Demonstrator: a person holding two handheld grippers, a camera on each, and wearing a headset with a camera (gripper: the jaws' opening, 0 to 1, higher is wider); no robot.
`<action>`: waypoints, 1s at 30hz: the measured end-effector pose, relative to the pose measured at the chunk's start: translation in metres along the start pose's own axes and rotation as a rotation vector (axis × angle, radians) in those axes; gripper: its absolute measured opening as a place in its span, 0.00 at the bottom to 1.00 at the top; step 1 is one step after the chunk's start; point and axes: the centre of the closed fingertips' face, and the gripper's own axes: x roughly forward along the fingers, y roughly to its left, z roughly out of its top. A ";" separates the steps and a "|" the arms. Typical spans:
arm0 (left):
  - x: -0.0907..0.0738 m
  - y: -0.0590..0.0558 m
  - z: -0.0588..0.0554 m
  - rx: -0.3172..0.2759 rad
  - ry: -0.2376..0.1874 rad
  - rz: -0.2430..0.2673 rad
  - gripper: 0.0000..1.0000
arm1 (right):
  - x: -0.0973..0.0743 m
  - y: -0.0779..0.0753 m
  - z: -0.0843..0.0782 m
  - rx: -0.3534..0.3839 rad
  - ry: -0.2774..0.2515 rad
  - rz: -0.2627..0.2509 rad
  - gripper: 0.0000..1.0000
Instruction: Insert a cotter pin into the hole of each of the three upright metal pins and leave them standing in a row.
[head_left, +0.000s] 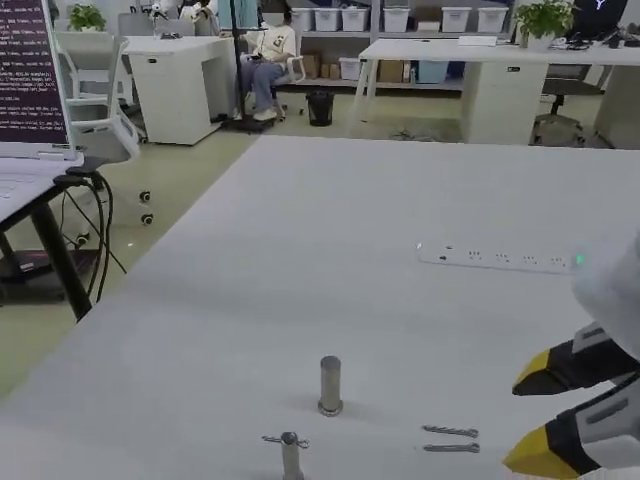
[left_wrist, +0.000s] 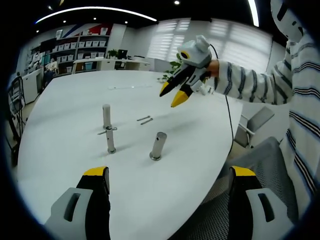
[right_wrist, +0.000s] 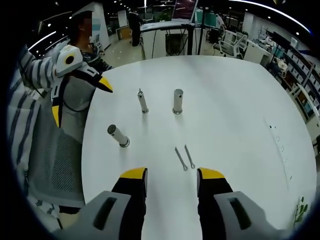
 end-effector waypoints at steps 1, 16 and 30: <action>0.000 0.000 -0.001 0.000 0.007 0.002 0.99 | 0.005 -0.001 0.001 -0.009 0.001 0.015 0.35; 0.002 0.005 -0.004 -0.021 0.024 0.030 0.99 | 0.057 -0.012 0.001 -0.125 0.019 0.128 0.12; 0.004 0.009 -0.007 -0.034 0.016 0.054 0.99 | 0.073 -0.019 -0.024 -0.187 0.145 0.122 0.09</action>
